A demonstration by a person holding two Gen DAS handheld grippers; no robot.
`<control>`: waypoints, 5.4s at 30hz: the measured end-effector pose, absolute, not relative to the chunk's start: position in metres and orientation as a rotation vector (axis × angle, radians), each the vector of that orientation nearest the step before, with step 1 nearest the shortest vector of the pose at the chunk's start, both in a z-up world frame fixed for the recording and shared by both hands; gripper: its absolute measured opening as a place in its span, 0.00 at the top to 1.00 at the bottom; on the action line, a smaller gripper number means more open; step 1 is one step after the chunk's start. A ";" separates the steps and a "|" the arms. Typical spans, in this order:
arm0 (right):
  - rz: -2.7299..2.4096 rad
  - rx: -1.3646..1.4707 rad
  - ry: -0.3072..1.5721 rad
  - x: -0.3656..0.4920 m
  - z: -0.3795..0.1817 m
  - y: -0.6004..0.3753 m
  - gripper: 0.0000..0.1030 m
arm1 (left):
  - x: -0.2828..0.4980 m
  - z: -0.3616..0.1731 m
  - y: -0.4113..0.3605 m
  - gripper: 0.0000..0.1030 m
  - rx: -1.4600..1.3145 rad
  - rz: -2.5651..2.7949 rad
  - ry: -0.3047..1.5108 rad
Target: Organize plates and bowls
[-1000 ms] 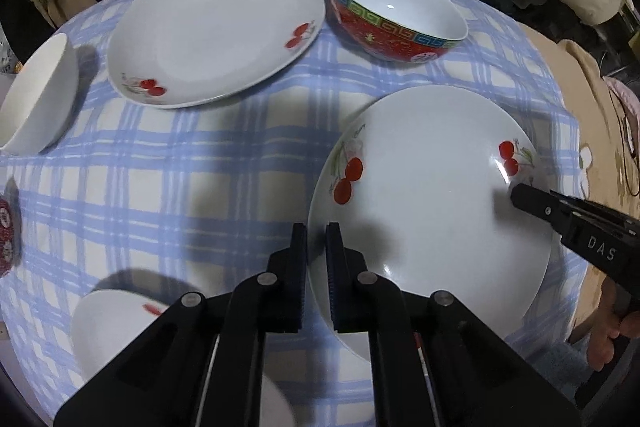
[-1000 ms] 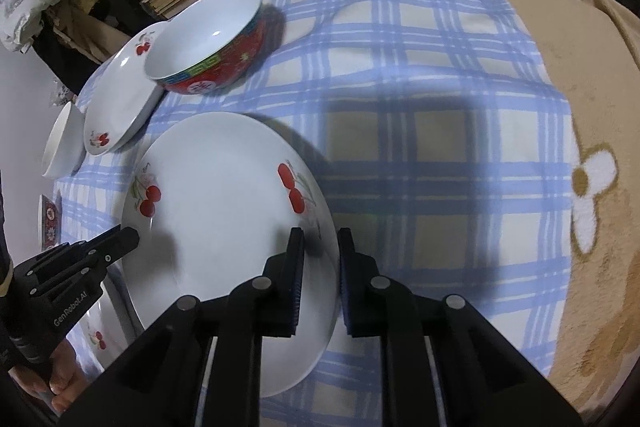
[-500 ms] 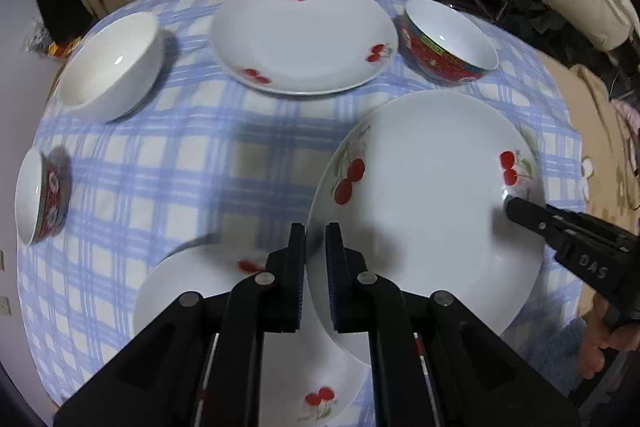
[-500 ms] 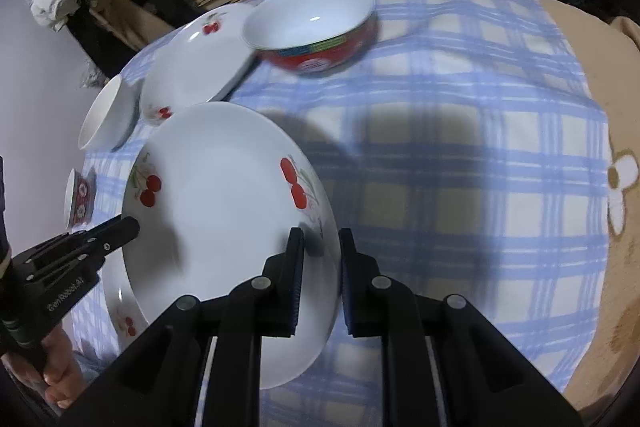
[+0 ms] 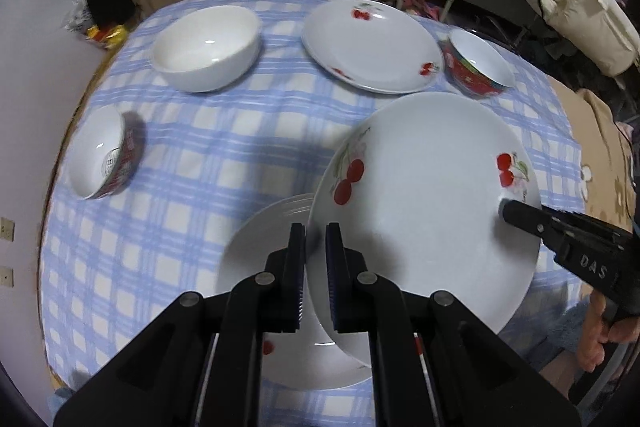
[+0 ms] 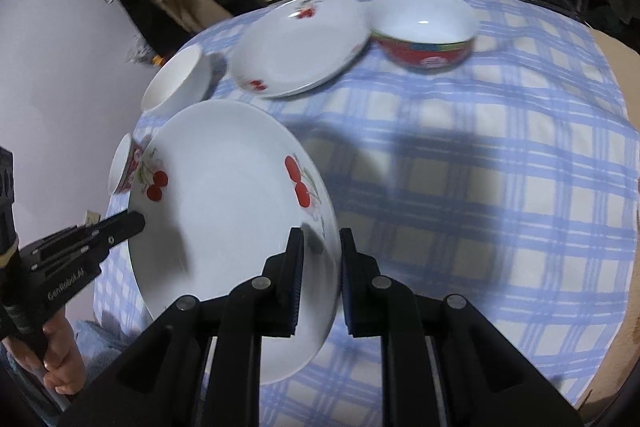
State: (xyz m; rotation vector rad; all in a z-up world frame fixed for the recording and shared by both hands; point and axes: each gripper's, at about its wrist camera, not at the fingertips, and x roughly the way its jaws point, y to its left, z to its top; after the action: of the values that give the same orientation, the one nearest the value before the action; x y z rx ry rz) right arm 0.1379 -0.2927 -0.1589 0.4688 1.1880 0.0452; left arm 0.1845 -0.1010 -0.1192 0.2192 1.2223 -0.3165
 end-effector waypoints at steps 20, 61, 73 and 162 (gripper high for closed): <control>0.147 0.208 1.180 0.131 -0.174 -0.209 0.81 | 0.159 -0.144 -0.028 0.91 0.111 -0.170 1.254; 0.169 0.093 1.159 0.151 -0.213 -0.189 0.80 | 0.160 -0.187 -0.018 0.90 0.028 -0.049 1.345; 0.144 0.138 1.162 0.153 -0.209 -0.201 0.80 | 0.154 -0.185 -0.018 0.90 0.032 -0.051 1.361; 0.041 0.275 1.288 0.365 -0.186 -0.331 0.87 | 0.367 -0.157 -0.123 0.90 -0.128 -0.292 1.278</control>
State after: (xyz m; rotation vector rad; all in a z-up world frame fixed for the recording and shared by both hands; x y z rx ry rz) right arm 0.3650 -0.3311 -0.1861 0.2746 1.2880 0.0414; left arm 0.3673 -0.1231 -0.1566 -0.1282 1.2778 -0.2918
